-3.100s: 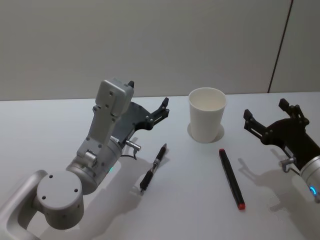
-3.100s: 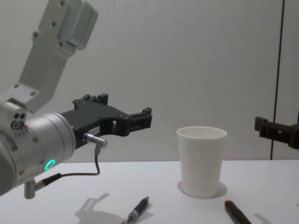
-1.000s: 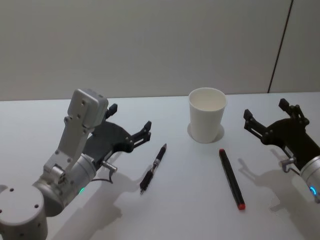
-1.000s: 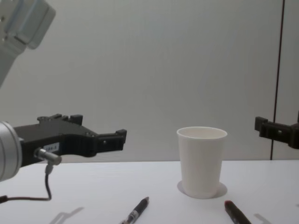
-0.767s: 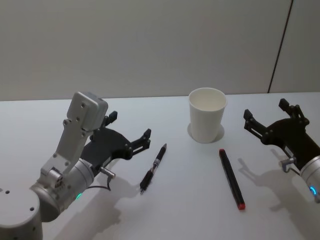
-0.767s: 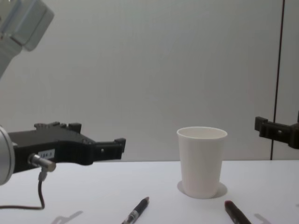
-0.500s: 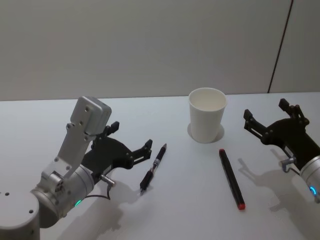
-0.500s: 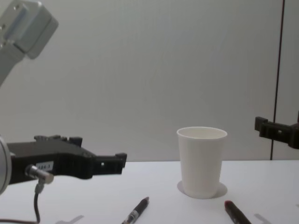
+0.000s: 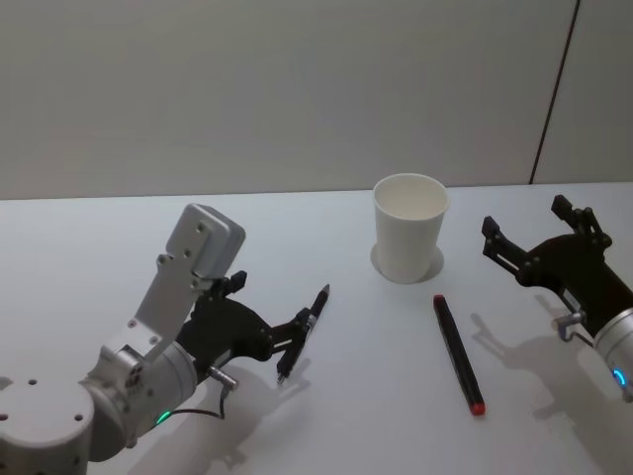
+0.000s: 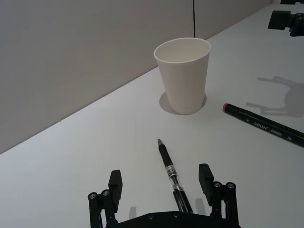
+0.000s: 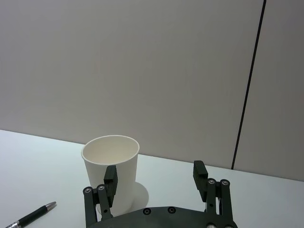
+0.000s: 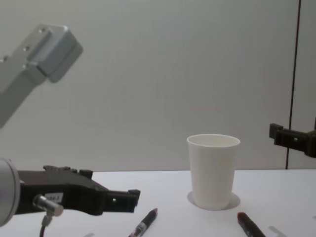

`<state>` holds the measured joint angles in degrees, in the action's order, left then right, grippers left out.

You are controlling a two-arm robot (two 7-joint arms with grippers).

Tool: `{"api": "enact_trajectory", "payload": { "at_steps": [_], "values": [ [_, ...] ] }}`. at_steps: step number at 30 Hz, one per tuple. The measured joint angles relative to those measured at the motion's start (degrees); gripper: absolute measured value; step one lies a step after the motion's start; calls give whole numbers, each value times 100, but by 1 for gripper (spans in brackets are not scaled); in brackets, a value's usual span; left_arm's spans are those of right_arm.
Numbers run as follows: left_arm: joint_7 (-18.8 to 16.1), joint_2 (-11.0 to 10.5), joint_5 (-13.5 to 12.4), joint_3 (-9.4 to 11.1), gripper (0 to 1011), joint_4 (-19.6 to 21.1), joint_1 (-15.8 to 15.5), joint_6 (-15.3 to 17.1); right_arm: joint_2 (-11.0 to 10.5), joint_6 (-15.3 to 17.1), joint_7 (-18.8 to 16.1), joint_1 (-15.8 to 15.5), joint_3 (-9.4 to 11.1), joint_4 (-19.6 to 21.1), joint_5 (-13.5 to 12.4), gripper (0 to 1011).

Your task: Place the pen into the pen holder.

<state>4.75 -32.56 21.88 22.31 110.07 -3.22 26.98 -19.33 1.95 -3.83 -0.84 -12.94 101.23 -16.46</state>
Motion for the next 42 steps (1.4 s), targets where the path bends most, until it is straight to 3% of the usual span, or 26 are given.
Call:
{"api": "enact_trajectory", "payload": {
  "at_steps": [14, 23, 42],
  "values": [
    [46, 280, -162, 94, 1001, -62, -169, 729, 0, 0, 0, 0, 0, 0, 0, 1002],
    [-153, 518, -228, 158, 1001, -140, -242, 1136, 0, 0, 0, 0, 0, 0, 0, 1002],
    [-243, 929, -596, 322, 1001, -383, -419, 1534, 0, 0, 0, 0, 0, 0, 0, 1002]
  ]
}}
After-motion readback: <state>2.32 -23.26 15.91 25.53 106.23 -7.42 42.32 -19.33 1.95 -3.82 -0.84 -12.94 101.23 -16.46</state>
